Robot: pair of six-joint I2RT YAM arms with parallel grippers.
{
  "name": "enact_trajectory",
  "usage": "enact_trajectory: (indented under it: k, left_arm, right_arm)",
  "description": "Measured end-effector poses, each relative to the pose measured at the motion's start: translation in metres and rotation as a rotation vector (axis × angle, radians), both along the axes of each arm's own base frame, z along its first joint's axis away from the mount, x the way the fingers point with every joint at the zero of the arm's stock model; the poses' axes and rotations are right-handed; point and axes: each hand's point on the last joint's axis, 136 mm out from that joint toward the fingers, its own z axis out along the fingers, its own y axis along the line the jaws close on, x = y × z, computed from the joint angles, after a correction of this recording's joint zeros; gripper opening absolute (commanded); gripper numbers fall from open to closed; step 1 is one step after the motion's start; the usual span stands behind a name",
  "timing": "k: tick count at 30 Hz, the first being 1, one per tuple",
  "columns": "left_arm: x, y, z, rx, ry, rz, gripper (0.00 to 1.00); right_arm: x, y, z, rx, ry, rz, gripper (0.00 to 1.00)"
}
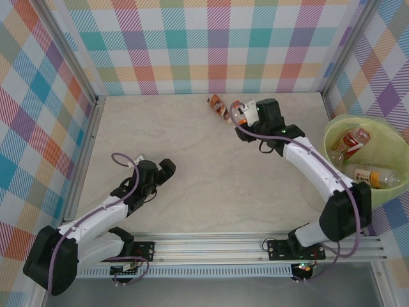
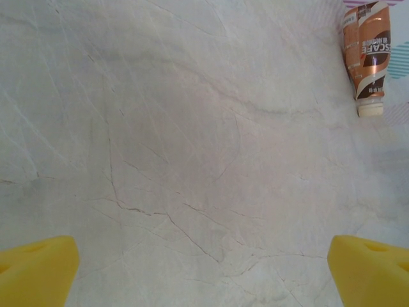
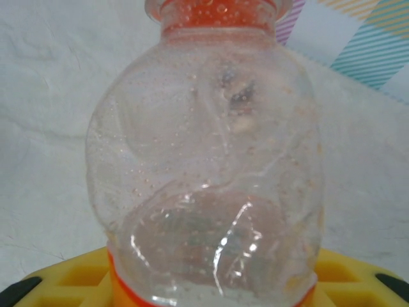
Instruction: Put the plastic bottles in the bin
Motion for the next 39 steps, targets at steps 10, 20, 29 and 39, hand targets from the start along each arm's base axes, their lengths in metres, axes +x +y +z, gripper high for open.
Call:
enact_trajectory:
  k: [10, 20, 29, 39]
  left_arm:
    - [0.003, -0.006, 0.004, -0.018, 0.001, -0.019, 1.00]
    - [0.006, -0.007, 0.004, -0.027, -0.004, -0.017, 1.00]
    - [0.008, -0.009, 0.001, -0.025, 0.013, -0.023, 1.00]
    - [0.008, -0.009, 0.001, -0.024, 0.014, -0.023, 1.00]
  right_arm:
    - [-0.039, -0.095, 0.121, 0.112, -0.268, -0.306, 0.43]
    - [-0.112, -0.254, 0.166, 0.061, -0.392, -0.894, 0.47]
    - [-0.115, -0.290, 0.107, 0.046, -0.158, -1.099, 0.78]
    - [-0.104, -0.253, 0.137, 0.224, -0.116, -0.965, 0.96]
